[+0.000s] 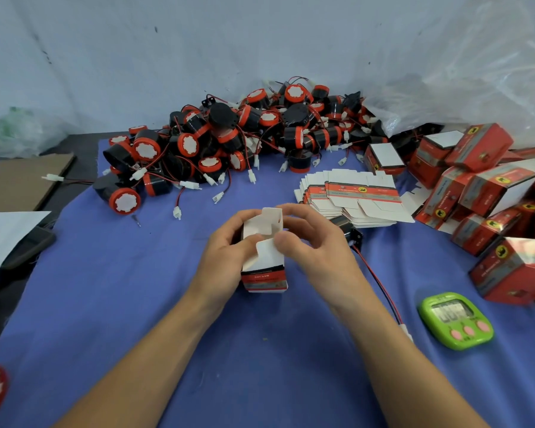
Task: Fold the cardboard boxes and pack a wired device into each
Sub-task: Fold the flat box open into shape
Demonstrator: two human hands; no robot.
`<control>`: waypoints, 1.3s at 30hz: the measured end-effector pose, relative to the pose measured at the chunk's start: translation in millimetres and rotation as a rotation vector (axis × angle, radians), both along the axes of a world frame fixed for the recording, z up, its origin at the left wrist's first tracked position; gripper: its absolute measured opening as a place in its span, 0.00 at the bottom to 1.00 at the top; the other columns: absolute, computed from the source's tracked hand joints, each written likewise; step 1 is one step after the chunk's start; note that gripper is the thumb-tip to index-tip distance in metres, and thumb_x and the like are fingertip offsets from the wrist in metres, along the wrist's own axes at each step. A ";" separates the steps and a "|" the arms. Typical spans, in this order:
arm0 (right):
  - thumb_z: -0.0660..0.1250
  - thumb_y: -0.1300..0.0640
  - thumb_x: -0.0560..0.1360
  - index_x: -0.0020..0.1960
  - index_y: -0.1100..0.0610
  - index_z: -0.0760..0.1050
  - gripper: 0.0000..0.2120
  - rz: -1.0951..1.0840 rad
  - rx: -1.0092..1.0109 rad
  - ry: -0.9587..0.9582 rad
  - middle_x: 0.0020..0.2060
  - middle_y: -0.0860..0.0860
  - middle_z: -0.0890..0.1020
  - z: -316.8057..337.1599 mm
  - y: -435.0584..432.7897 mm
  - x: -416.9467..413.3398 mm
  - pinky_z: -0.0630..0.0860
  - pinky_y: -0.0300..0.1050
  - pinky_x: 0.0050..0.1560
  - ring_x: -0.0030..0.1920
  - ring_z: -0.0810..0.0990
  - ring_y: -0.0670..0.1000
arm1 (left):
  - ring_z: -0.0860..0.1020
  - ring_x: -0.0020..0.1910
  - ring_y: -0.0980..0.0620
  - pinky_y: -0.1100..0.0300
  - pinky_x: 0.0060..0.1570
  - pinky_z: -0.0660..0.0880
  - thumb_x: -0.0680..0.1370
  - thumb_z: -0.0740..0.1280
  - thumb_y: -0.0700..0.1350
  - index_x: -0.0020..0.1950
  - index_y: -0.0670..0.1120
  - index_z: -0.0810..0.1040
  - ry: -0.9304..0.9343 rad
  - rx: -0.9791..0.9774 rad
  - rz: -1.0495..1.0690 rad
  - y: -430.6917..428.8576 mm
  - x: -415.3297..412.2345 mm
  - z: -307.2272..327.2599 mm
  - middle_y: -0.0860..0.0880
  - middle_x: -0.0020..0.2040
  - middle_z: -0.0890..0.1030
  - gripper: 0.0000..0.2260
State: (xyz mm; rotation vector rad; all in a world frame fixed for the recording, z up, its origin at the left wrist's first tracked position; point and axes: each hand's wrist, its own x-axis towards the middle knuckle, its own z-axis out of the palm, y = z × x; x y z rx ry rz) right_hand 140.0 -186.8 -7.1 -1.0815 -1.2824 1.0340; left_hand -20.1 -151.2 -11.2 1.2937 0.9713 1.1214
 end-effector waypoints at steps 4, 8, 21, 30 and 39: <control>0.71 0.46 0.67 0.55 0.47 0.82 0.17 -0.167 0.067 -0.130 0.50 0.44 0.85 -0.1 -2.3 -6.9 0.83 0.55 0.51 0.53 0.82 0.48 | 0.84 0.45 0.56 0.63 0.42 0.80 0.77 0.65 0.51 0.56 0.58 0.83 0.009 0.024 -0.006 -4.3 -0.2 -1.1 0.53 0.49 0.86 0.11; 0.72 0.47 0.69 0.55 0.45 0.81 0.15 -0.176 0.084 -0.168 0.51 0.41 0.84 0.4 -3.9 -8.7 0.81 0.51 0.49 0.55 0.81 0.47 | 0.84 0.47 0.53 0.62 0.44 0.80 0.76 0.67 0.59 0.62 0.53 0.80 -0.031 0.038 -0.126 -6.5 -5.2 -1.3 0.52 0.51 0.85 0.18; 0.69 0.57 0.68 0.61 0.46 0.79 0.22 -0.009 0.017 -0.118 0.59 0.46 0.84 0.8 -5.7 -0.8 0.81 0.60 0.58 0.58 0.83 0.50 | 0.84 0.56 0.54 0.63 0.48 0.80 0.71 0.74 0.40 0.50 0.59 0.89 -0.003 0.195 0.063 -4.6 -1.4 2.6 0.56 0.59 0.85 0.15; 0.73 0.58 0.73 0.62 0.57 0.79 0.18 0.192 -0.141 0.175 0.59 0.55 0.85 -2.9 -4.6 4.4 0.76 0.55 0.68 0.64 0.82 0.56 | 0.81 0.62 0.59 0.58 0.57 0.76 0.70 0.73 0.46 0.42 0.55 0.89 0.172 0.251 0.054 2.6 -9.0 0.2 0.60 0.59 0.84 0.06; 0.78 0.57 0.67 0.58 0.53 0.84 0.20 0.101 -0.134 -0.016 0.56 0.49 0.87 -6.0 -5.7 2.7 0.79 0.56 0.65 0.61 0.83 0.50 | 0.85 0.52 0.53 0.52 0.51 0.79 0.68 0.73 0.44 0.39 0.48 0.89 0.149 0.143 0.030 1.1 -5.8 -2.4 0.56 0.53 0.86 0.05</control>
